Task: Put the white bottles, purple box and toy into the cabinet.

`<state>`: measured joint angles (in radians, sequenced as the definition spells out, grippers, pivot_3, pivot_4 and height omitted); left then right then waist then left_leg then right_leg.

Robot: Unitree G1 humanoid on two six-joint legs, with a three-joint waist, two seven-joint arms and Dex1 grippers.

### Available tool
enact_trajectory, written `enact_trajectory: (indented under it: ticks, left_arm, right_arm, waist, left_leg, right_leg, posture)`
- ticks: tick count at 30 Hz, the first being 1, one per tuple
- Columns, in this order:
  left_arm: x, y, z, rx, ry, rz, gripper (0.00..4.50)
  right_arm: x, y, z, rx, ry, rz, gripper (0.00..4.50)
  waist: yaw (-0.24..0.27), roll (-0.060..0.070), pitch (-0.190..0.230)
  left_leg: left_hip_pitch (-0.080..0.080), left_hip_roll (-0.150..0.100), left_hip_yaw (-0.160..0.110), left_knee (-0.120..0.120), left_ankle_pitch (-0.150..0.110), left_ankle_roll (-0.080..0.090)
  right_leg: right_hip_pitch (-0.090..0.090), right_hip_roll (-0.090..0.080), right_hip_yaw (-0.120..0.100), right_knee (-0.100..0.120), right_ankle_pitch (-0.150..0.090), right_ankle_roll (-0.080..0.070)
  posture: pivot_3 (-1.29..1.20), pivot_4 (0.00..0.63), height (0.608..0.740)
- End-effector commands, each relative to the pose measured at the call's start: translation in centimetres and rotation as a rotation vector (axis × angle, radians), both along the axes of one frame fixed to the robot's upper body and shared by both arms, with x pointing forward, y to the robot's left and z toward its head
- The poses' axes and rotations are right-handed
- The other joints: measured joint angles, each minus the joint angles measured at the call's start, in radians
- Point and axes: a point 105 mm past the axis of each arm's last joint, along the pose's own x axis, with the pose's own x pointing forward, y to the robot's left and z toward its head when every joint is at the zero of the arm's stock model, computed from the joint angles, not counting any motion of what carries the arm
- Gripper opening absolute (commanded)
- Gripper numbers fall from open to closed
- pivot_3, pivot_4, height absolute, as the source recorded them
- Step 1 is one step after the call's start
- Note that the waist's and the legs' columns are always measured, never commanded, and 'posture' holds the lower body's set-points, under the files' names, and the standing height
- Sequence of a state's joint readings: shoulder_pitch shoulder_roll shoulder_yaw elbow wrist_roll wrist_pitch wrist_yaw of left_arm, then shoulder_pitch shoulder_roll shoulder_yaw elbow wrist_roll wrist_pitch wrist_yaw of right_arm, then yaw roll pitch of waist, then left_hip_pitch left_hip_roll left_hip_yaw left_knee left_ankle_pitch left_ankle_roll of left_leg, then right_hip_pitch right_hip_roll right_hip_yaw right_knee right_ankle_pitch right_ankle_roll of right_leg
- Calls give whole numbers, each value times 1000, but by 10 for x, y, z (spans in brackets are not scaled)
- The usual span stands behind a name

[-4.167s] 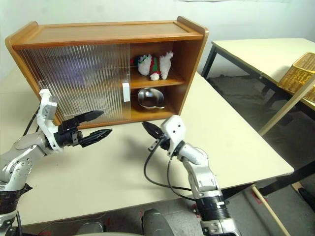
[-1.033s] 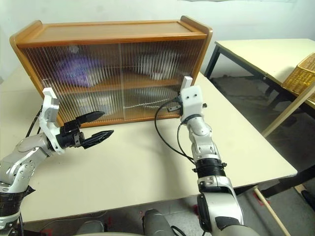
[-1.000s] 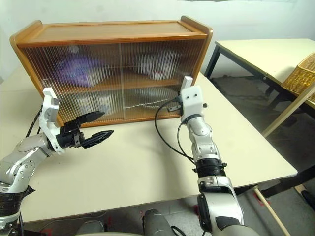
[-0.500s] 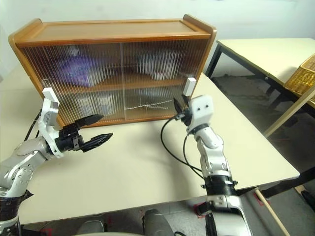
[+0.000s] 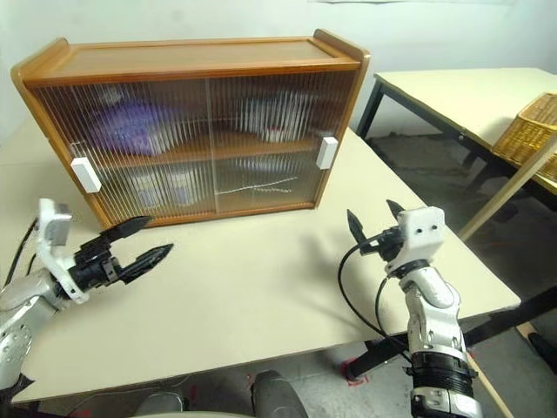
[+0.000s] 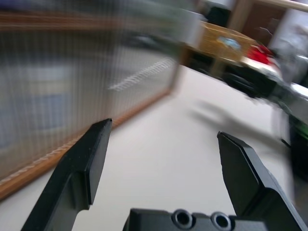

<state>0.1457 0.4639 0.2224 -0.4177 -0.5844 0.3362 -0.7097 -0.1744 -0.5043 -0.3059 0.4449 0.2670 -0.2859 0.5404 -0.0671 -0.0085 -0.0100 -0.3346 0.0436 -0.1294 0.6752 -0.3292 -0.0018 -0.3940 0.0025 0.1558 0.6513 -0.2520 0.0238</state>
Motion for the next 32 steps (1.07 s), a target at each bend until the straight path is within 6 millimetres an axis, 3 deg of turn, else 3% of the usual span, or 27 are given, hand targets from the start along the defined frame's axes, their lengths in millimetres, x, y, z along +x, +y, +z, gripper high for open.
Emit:
enact_trajectory:
  ticks: [1,5,11,16,23,32]
  left_arm:
    - [-5,17,-4,56,-57,145,4500]
    - [-14,88,-23,84,-83,577,4500]
    - [-34,159,-31,86,-95,970,4500]
    - [-32,164,-36,100,-91,952,4500]
    - [-23,161,-47,90,-75,912,4500]
    - [-13,155,-50,122,-85,852,4500]
  right_arm:
    - [6,-7,4,-9,-22,1,4468]
    - [11,-21,0,2,-7,-47,4468]
    - [13,-23,3,-4,-15,-37,4468]
    - [11,-21,-1,3,-1,-14,4468]
    - [7,-33,-14,48,38,-55,4468]
    - [4,-35,-16,44,41,-72,4468]
  waist:
    - [2,0,0]
    - [7,0,0]
    - [17,0,1]
    - [20,0,1]
    - [16,-1,1]
    - [8,-2,1]
  left_leg:
    - [1,0,0,0,0,0]
    - [4,0,0,0,0,0]
    - [4,1,-1,0,0,0]
    - [4,0,0,0,0,-1]
    - [4,0,0,0,-1,-1]
    - [4,0,0,0,-1,-1]
  right_leg:
    - [0,0,0,0,0,0]
    - [0,0,1,0,0,-1]
    - [0,0,1,0,2,-3]
    - [0,0,2,0,2,-4]
    - [1,0,2,0,2,-5]
    - [1,0,2,0,2,-5]
  posture:
    - [-59,0,740]
    - [-56,0,740]
    - [-63,0,740]
    - [-69,0,740]
    - [-73,0,740]
    - [-107,0,740]
